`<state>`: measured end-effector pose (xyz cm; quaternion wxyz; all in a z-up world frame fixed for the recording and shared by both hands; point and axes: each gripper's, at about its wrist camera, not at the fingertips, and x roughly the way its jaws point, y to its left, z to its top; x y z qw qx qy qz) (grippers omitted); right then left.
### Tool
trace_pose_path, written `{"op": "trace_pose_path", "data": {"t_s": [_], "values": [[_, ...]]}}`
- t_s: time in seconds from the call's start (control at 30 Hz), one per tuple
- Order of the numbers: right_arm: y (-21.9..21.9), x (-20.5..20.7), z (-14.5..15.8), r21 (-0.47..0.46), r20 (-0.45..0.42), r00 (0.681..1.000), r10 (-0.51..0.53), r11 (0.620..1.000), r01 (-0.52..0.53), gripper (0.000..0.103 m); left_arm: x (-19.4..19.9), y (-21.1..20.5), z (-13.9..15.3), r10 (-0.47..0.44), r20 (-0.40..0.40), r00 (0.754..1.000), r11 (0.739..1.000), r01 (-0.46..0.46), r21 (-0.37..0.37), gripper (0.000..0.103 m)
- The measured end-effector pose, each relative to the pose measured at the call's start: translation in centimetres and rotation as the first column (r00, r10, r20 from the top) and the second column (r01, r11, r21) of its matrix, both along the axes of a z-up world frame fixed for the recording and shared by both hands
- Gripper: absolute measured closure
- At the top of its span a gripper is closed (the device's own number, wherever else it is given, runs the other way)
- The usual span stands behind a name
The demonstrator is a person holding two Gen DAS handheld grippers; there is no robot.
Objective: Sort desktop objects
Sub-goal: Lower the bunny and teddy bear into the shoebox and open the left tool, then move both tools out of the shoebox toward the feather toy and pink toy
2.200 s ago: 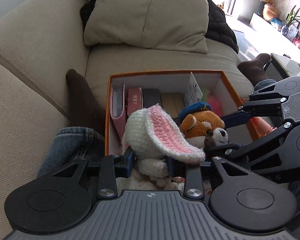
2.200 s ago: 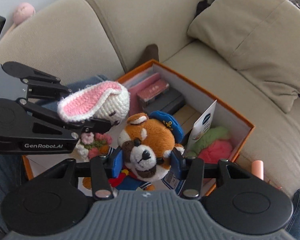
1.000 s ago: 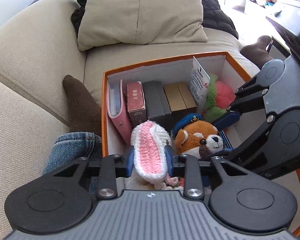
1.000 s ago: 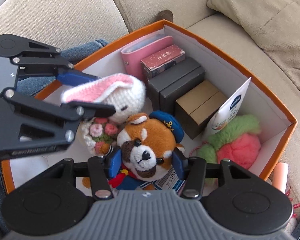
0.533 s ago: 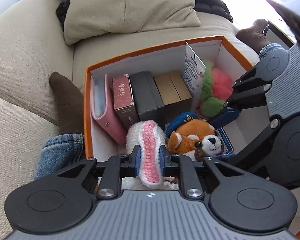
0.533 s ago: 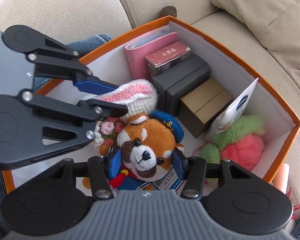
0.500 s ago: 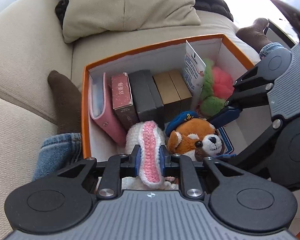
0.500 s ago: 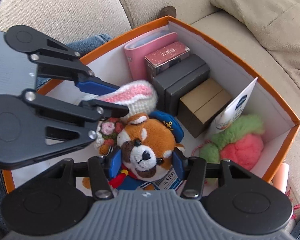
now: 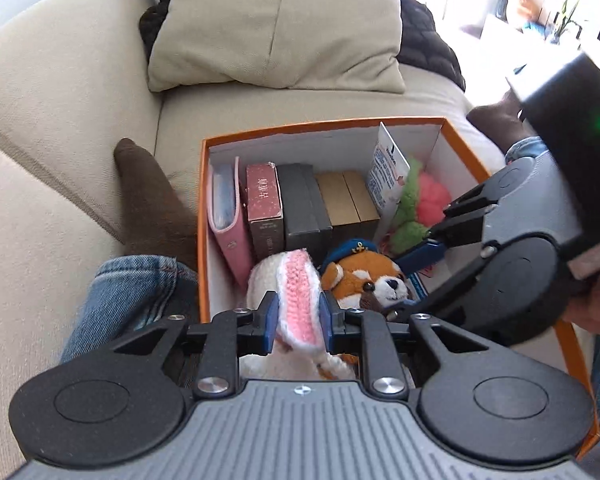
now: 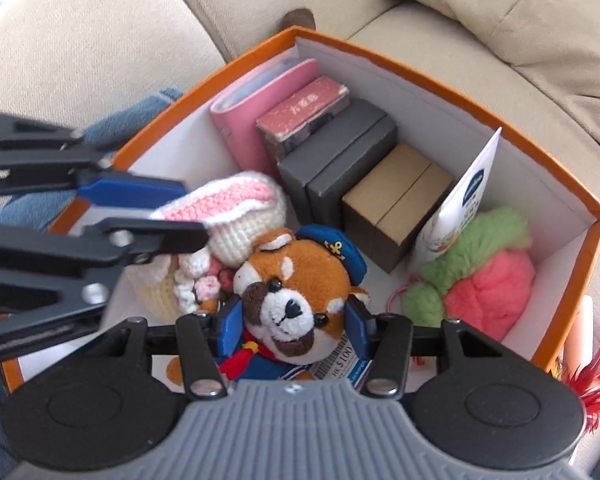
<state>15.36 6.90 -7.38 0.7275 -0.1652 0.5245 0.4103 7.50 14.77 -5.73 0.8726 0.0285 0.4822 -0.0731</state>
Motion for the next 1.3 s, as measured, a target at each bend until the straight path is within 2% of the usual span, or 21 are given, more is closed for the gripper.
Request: {"op": "trace_pose_path", "data": {"t_s": [0.13,0.23,0.43,0.57,0.7,0.8,0.9,1.13,1.3], "values": [[0.6,0.0,-0.5,-0.034,0.004,1.000,-0.009,0.999,0.009,0.048,-0.2,0.1,0.1,0.008,0.003,1.000,1.000,-0.008,-0.026,0.079],[1.7,-0.9,-0.3,-0.055,0.006,1.000,-0.014,0.998,0.015,0.048,-0.3,-0.2,0.2,-0.002,0.004,1.000,1.000,0.002,-0.004,0.079],[1.7,-2.1,0.9,-0.065,0.037,0.999,-0.019,0.998,0.021,0.041,-1.5,0.0,1.3,0.035,0.030,0.999,0.999,-0.034,-0.031,0.079],[-0.9,-3.7,3.8,0.002,0.086,0.996,-0.013,1.000,0.013,0.041,-2.9,-0.5,2.8,0.051,0.057,0.997,0.997,-0.048,-0.053,0.079],[-4.9,-4.8,8.4,0.112,0.168,0.985,-0.035,0.994,0.016,0.042,-3.9,-2.2,4.6,0.017,0.094,0.995,0.998,-0.011,-0.066,0.079],[-7.3,-4.6,10.8,0.158,0.209,0.973,-0.095,0.985,0.062,0.044,-4.2,-4.1,5.6,-0.022,0.121,0.992,0.997,0.031,-0.070,0.079],[-10.4,-4.9,11.8,0.185,0.238,0.956,-0.174,0.974,0.131,0.050,-3.8,-6.4,6.0,-0.061,0.129,0.990,0.996,0.070,-0.063,0.078],[-18.4,-4.5,10.6,0.157,0.242,0.919,-0.310,0.948,0.278,0.056,-2.5,-12.5,5.4,-0.155,0.116,0.981,0.983,0.165,-0.084,0.075],[-20.4,-3.4,6.3,0.094,0.240,0.905,-0.352,0.936,0.339,0.057,-0.7,-16.6,3.8,-0.195,0.075,0.978,0.974,0.202,-0.099,0.070]]}}
